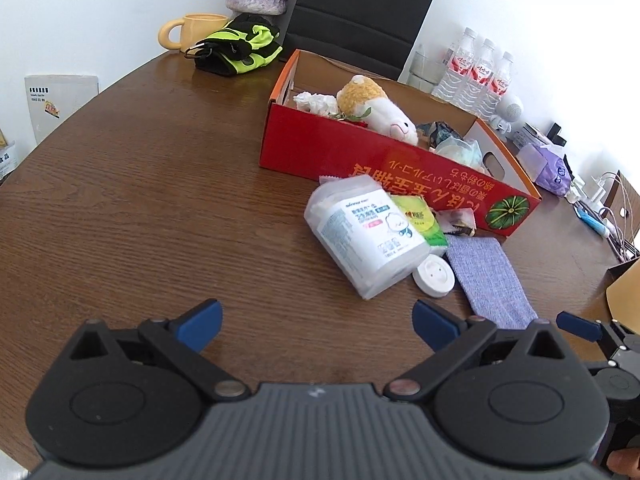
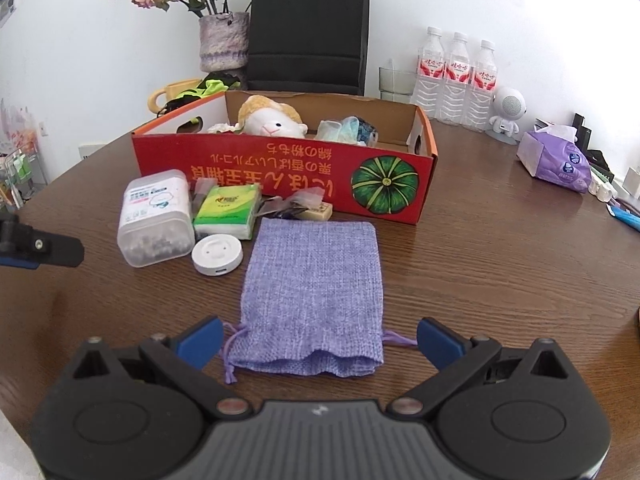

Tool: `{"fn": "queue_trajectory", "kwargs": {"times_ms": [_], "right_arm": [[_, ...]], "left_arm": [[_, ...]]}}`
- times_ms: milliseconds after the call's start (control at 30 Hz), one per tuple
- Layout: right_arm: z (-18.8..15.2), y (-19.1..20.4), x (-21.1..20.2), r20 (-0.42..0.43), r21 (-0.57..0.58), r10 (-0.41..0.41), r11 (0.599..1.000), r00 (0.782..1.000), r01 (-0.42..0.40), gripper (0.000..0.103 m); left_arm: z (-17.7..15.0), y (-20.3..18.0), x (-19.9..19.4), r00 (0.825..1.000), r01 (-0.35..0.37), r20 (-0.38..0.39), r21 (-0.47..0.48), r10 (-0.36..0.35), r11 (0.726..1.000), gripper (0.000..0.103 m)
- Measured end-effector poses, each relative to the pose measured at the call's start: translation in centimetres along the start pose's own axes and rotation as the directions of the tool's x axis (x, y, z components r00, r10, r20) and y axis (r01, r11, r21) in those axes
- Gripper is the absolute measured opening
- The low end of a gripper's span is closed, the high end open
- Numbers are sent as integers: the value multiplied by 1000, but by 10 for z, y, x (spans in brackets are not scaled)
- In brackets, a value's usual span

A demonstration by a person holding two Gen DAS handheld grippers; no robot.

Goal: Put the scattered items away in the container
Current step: 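Withdraw both grippers and move right gripper to the purple cloth pouch, then grasp the purple pouch with right gripper while left gripper grasps the white cotton-swab box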

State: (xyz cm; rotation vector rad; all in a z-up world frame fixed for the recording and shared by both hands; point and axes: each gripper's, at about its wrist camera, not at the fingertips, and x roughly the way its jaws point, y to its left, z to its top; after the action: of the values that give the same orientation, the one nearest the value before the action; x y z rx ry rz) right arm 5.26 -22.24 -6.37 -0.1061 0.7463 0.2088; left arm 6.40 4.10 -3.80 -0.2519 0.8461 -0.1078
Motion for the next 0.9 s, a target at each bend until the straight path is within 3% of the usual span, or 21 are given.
{"fn": "queue_trajectory", "kwargs": {"times_ms": [233, 433, 733, 833, 900], "right_arm": [[15, 2, 27, -65, -7, 3, 1000, 998, -3, 101], [18, -5, 33, -82, 22, 28, 999, 996, -26, 85], [15, -24, 26, -67, 45, 21, 999, 998, -18, 56], [13, -29, 22, -60, 47, 22, 999, 998, -20, 44], [11, -33, 19, -55, 58, 27, 998, 998, -23, 39]], "left_arm": [[41, -26, 28, 999, -29, -17, -39, 28, 999, 103], [56, -34, 57, 994, -73, -87, -67, 67, 995, 103], [57, -50, 89, 980, -155, -124, 1, 154, 988, 103], [53, -45, 90, 981, -138, -138, 3, 137, 990, 98], [50, -42, 86, 981, -149, -122, 32, 152, 988, 87]]}}
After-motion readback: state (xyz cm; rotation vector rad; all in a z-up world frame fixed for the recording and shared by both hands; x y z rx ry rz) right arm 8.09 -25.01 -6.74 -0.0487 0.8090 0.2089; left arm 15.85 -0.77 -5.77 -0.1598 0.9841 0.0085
